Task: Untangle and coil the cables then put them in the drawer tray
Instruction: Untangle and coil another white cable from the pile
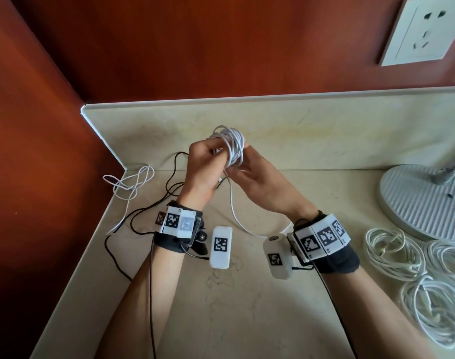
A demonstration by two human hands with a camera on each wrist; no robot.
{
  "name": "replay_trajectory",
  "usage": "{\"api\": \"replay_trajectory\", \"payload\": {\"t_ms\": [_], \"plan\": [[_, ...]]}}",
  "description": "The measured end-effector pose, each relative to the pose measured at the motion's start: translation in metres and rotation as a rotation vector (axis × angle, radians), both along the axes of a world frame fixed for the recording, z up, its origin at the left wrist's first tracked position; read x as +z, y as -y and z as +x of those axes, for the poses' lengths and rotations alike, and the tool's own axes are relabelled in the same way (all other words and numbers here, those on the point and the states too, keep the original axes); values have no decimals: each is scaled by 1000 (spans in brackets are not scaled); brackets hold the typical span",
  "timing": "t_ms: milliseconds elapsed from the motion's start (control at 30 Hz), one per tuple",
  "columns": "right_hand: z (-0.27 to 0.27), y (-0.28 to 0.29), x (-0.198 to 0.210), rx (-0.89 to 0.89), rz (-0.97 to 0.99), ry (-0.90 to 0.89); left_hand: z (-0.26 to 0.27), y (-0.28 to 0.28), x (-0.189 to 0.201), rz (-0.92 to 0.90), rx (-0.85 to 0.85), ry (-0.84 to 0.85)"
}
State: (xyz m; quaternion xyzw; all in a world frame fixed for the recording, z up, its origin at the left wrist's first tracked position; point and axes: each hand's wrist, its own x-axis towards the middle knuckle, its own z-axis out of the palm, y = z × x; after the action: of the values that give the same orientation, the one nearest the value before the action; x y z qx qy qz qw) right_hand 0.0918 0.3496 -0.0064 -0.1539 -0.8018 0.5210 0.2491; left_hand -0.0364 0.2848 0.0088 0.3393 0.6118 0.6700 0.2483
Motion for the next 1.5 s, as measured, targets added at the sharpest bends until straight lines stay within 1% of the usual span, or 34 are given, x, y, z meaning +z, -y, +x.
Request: {"api": "replay_trajectory", "payload": {"t_ms": [67,133,233,267,367,400,467,633,700,800,833,900,967,1000,1033,1100,1167,1233,1300,1400,1500], "plan": [[-4,5,-3,-18,-55,-82,0,1,0,12,6,-16],[-7,8,-4,-57,-75,-114,-3,1,-1,-7,28,0],[-10,10,-1,-179,-68,-135,-9,1,-3,-13,55,-36],[-10,10,-2,-225,-22,-138,-11,1,-4,-5,62,-55],[-12,10,-5,-325,233,-143,-11,1,-4,11,89,-63],[-12,10,-5,-325,274,-154,-9,1,-4,18,95,-58],[-13,11,-5,-305,279,-175,-7,-1,-5,38,99,-48],[-8,16,5,-266,199,-158,-2,-1,-3,82,90,29],[-6,19,9,-226,69,-179,-2,-1,0,78,72,129],[-8,23,7,-116,-133,-217,-7,0,5,66,2,353],[-10,24,4,-84,-173,-194,-8,1,7,68,-19,403],[-14,28,0,-21,-220,-84,-9,1,7,63,-19,455],[-18,33,-6,6,-222,8,-10,-1,4,28,36,443],[-19,34,-9,0,-218,24,-11,-2,3,20,64,421],[-20,35,-11,-20,-188,28,-12,-2,3,22,76,396],[-20,35,-11,-80,-44,29,-13,-2,5,6,96,360],[-18,35,-8,-106,79,38,-17,-1,7,-7,155,390],[-15,36,-3,-58,129,65,-25,-2,7,35,229,440],[-13,37,0,9,187,105,-36,-3,4,94,267,489],[-11,33,0,61,277,164,-45,-1,3,151,276,553],[-12,26,-5,46,309,226,-38,-2,4,224,208,586]]}}
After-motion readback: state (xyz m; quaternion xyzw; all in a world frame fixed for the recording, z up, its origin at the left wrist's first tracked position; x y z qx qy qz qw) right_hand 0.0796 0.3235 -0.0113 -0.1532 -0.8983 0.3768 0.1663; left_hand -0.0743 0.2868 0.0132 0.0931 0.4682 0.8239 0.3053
